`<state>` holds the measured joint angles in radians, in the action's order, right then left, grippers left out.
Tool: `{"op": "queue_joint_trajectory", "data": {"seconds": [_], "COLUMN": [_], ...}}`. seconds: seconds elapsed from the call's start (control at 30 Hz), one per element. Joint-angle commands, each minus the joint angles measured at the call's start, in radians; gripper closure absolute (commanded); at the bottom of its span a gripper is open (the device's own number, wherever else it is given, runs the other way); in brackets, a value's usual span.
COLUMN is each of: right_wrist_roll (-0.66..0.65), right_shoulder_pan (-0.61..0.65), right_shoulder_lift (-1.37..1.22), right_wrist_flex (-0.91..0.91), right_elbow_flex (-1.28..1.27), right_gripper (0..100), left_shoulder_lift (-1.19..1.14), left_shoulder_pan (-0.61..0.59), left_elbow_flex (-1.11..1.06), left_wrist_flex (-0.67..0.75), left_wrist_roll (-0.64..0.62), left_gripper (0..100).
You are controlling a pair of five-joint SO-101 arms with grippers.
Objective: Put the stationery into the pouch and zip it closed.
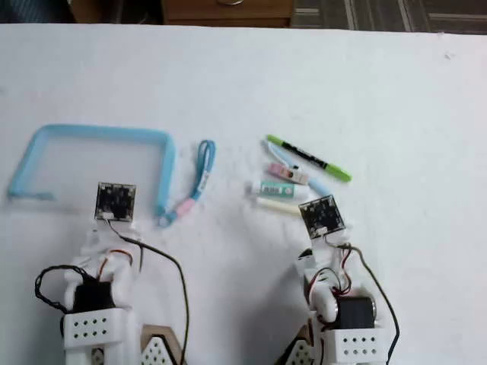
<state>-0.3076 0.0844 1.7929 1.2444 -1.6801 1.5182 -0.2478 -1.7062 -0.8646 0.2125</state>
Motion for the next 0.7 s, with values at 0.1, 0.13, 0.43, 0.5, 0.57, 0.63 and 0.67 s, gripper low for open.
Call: {"op": "queue_joint_trajectory", "data": {"seconds": [0.1,0.13,0.43,0.5,0.57,0.63,0.67], "right_wrist_roll": [-0.006,-0.005,-0.005,-0.003,-0.002,-0.006,-0.009], "right_shoulder_pan": [0.067,0.076,0.070,0.070,0.070,0.070,0.068], "right_shoulder_lift": [0.005,0.005,0.005,0.005,0.005,0.007,0.007], "right_wrist_flex": [-0.004,-0.001,0.010,0.007,0.002,-0.004,-0.013], "right_elbow_flex": [-0.011,-0.011,-0.011,-0.011,-0.011,-0.011,-0.011], "right_gripper": [97.8,97.8,97.8,97.8,97.8,97.8,97.8], "left_shoulder_lift": [0.012,0.012,0.012,0.012,0.012,0.012,0.012], "left_shoulder_pan": [0.004,0.004,0.008,0.008,0.008,0.010,0.008], "left_elbow_flex": [0.008,0.008,0.008,0.008,0.008,0.008,0.008], "left_wrist_flex": [-0.006,-0.006,-0.006,-0.006,-0.006,-0.006,-0.006], "left_wrist_roll": [0.000,0.000,-0.003,-0.003,-0.003,-0.003,0.000], "left_gripper": [97,97,97,97,97,97,97]}}
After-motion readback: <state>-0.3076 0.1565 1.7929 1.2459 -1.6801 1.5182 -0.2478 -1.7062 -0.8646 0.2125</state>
